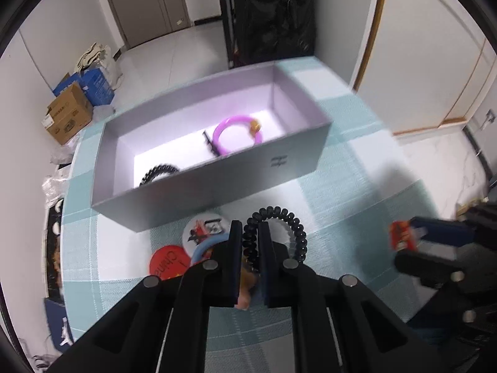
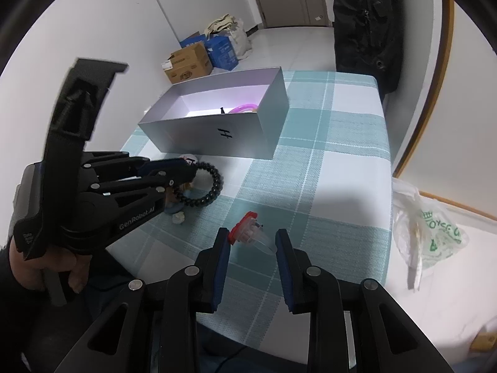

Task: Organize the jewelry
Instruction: 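Carry coil and red charm into the white box and open both tools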

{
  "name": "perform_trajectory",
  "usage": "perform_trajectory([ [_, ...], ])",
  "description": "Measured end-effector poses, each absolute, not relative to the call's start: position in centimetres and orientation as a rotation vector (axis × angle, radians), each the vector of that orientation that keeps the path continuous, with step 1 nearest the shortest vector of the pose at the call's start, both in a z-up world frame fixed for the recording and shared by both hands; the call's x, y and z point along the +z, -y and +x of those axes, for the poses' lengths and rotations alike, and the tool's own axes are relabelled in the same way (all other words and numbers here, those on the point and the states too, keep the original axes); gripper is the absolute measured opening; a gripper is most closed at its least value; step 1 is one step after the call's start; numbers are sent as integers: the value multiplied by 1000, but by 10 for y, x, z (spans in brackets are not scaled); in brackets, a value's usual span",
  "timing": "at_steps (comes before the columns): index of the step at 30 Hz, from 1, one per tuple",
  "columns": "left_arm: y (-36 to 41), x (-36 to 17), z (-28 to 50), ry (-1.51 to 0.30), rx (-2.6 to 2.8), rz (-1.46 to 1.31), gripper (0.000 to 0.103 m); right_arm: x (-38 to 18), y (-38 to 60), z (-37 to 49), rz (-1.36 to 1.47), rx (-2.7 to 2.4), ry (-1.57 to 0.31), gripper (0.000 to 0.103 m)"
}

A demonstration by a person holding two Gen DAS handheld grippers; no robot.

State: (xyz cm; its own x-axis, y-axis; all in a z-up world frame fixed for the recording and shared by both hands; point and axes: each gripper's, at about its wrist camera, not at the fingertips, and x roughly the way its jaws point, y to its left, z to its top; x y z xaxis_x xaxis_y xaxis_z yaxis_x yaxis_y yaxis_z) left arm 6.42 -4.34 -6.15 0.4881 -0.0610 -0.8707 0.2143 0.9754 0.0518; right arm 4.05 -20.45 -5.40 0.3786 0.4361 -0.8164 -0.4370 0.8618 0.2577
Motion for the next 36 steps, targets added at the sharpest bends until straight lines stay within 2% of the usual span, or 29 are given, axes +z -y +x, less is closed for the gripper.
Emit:
perform_trajectory([
  [10, 32, -31, 54, -941, -253, -27, 6, -47, 206, 45, 48, 556, -1028, 29],
  [19, 1, -16, 69, -874, -276, -210, 6, -23, 194, 52, 82, 590, -939, 29],
  [36, -30, -16, 101, -855, -224, -280, 6, 0, 159, 104, 154, 662, -851, 29],
])
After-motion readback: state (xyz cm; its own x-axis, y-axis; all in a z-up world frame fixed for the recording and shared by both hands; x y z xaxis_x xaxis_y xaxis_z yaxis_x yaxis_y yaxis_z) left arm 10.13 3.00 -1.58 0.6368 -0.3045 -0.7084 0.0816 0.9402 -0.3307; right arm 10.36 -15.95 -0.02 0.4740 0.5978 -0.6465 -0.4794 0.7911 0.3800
